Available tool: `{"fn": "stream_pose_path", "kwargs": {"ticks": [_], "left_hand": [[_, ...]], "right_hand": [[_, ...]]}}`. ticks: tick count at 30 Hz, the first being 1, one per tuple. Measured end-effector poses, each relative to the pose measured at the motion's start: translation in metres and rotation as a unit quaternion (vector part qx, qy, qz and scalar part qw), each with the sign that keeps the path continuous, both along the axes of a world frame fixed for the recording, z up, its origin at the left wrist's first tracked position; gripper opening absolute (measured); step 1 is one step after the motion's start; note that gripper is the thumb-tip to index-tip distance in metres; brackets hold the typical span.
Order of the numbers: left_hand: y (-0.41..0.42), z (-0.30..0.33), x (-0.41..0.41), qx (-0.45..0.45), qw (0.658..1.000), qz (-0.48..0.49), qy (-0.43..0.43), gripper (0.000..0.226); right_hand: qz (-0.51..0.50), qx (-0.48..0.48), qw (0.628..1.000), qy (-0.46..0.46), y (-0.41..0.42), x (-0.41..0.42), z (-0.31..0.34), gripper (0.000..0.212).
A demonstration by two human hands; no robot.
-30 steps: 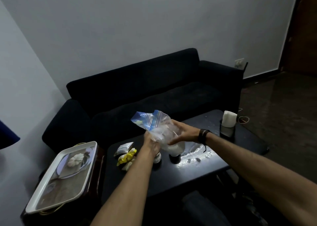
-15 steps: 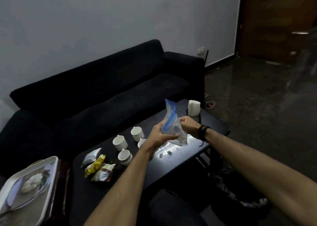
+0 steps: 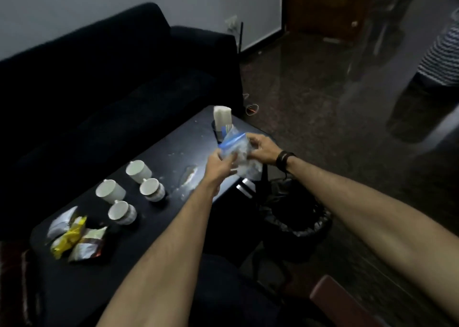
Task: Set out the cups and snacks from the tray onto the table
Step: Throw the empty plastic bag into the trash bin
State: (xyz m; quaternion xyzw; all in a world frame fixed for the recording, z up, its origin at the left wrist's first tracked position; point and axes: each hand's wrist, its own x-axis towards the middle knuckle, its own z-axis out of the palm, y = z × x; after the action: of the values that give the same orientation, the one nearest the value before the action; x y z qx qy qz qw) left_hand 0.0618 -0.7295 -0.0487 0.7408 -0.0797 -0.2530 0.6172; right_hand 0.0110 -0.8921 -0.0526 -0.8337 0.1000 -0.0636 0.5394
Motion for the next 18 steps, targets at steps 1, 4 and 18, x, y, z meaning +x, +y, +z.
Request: {"fn": "stream_pose_path", "kwargs": {"ticks": [1, 4, 18], "left_hand": [[-0.008, -0.008, -0.002, 0.029, 1.000, -0.002, 0.001, 0.027], [-0.018, -0.035, -0.011, 0.133, 0.989, -0.059, -0.008, 0.044], [-0.018, -0.133, -0.060, 0.342, 0.909, -0.240, -0.023, 0.060]], "right_hand": [[-0.040, 0.002, 0.999, 0.017, -0.010, -0.005, -0.006, 0.048], [-0.172, -0.021, 0.982, 0.080, -0.043, -0.028, -0.024, 0.050], [-0.231, -0.028, 0.896, 0.378, -0.077, -0.114, -0.179, 0.062]]}}
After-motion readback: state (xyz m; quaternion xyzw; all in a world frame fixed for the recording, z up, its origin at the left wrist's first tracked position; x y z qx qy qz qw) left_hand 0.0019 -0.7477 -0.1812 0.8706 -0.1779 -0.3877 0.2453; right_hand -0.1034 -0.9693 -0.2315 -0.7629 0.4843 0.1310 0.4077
